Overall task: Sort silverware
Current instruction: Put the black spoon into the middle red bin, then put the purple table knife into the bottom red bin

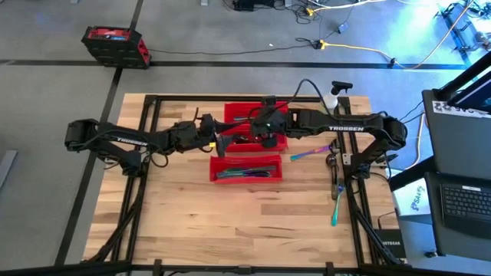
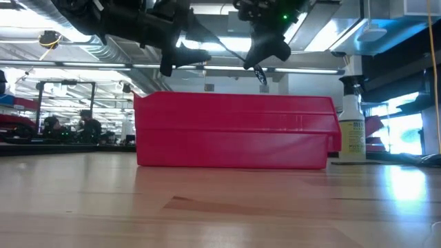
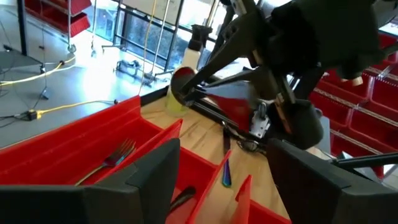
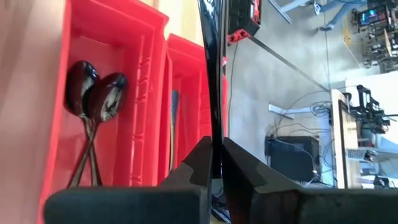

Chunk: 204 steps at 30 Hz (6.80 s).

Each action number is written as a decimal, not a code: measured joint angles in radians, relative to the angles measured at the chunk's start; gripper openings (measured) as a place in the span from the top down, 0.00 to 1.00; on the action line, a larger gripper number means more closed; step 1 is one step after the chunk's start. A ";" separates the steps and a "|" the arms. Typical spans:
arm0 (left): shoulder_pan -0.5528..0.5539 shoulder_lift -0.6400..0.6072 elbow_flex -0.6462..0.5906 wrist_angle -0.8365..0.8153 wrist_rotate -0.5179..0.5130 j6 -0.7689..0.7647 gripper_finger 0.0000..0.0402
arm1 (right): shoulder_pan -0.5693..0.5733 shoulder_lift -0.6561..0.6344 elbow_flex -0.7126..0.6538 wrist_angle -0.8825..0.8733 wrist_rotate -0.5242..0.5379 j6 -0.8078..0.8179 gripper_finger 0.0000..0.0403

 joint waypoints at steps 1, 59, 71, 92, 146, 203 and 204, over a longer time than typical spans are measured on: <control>0.000 0.000 0.000 0.000 0.000 -0.001 0.43 | 0.000 0.000 0.000 -0.003 -0.001 0.000 0.99; 0.013 0.000 0.000 0.071 -0.026 -0.034 0.77 | -0.001 0.007 -0.001 0.012 -0.017 -0.027 0.99; 0.013 0.000 0.000 0.074 -0.031 -0.028 0.77 | -0.001 0.007 -0.001 0.012 -0.027 -0.027 0.99; 0.003 0.000 -0.002 0.135 -0.032 0.079 0.99 | -0.002 0.006 -0.001 0.014 -0.029 -0.025 0.99; 0.112 0.164 0.000 -0.036 0.370 1.147 1.00 | -0.001 -0.011 0.123 -0.034 -0.465 0.222 0.15; -0.205 0.128 0.000 0.135 0.106 0.682 0.56 | -0.075 -0.239 -0.287 -0.385 -0.297 0.335 0.15; -0.207 0.128 0.000 0.127 0.091 0.661 0.56 | -0.089 -0.258 -0.328 -0.385 -0.297 0.335 0.15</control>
